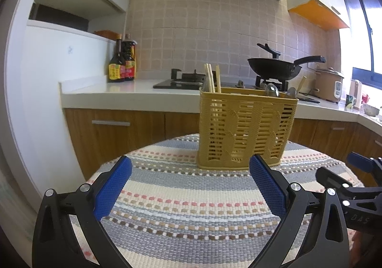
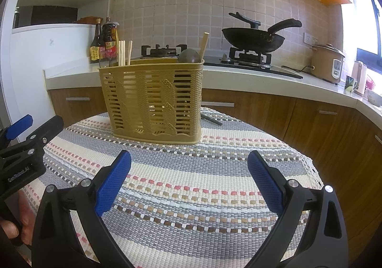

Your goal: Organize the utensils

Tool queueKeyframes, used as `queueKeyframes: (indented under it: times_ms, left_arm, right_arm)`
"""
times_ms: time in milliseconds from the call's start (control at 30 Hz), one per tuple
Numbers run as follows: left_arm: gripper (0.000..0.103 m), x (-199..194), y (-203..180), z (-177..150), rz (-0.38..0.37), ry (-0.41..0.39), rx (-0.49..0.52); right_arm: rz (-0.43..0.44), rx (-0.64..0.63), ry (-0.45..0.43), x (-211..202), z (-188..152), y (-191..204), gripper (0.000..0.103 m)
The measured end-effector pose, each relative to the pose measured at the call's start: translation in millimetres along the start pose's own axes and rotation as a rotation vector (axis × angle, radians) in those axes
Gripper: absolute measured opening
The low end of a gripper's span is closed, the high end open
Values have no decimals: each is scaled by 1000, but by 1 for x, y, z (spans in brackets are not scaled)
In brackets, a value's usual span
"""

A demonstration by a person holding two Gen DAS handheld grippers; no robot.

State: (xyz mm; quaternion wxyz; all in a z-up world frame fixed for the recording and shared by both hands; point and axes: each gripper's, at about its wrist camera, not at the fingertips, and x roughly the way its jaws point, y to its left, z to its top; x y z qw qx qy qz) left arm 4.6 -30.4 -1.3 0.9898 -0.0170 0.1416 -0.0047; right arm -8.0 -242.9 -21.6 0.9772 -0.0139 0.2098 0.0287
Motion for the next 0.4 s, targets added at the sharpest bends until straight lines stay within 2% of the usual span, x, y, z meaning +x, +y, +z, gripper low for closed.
queueKeyframes:
  times_ms: [200,400]
  left_arm:
    - [96,-7,-11,-1,6,-37,56]
    - [96,-5,-11,-2,6,-4,57]
  right_arm:
    - [1,1,4,-1,0,0,93]
    - [2,9,10,0,0,-1,93]
